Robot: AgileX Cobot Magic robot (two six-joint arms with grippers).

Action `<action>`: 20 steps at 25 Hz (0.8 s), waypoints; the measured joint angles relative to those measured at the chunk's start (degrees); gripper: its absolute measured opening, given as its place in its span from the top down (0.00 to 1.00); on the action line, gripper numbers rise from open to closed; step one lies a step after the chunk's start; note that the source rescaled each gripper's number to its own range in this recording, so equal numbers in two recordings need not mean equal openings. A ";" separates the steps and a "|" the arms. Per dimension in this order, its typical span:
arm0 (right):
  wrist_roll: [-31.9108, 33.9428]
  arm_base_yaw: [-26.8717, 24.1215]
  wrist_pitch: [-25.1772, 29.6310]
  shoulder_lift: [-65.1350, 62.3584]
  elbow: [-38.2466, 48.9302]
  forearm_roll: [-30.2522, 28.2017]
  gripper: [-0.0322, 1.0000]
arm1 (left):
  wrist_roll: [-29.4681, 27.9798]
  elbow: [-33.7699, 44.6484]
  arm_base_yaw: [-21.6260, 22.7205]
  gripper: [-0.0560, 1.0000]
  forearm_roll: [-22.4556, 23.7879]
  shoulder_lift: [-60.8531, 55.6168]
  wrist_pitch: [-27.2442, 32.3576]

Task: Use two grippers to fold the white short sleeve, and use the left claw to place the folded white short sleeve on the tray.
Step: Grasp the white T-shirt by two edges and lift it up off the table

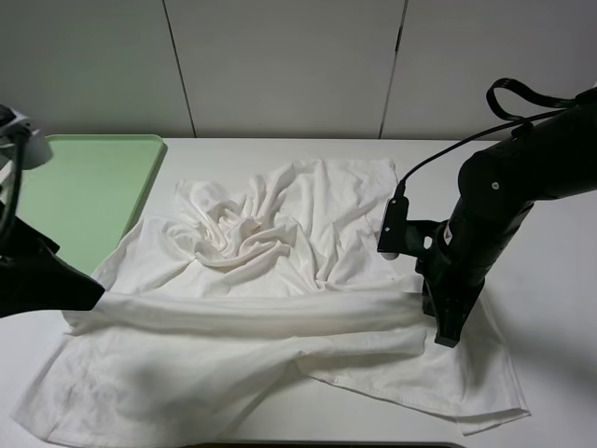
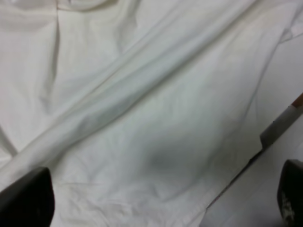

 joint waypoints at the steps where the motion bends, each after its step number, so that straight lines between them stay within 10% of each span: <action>1: 0.07 0.00 0.00 0.00 0.00 0.00 0.97 | 0.00 0.00 0.00 0.05 0.00 0.00 0.00; 20: 5.03 0.00 0.13 0.00 0.00 -0.18 0.97 | 20.36 -9.59 0.00 0.08 2.37 34.59 -5.62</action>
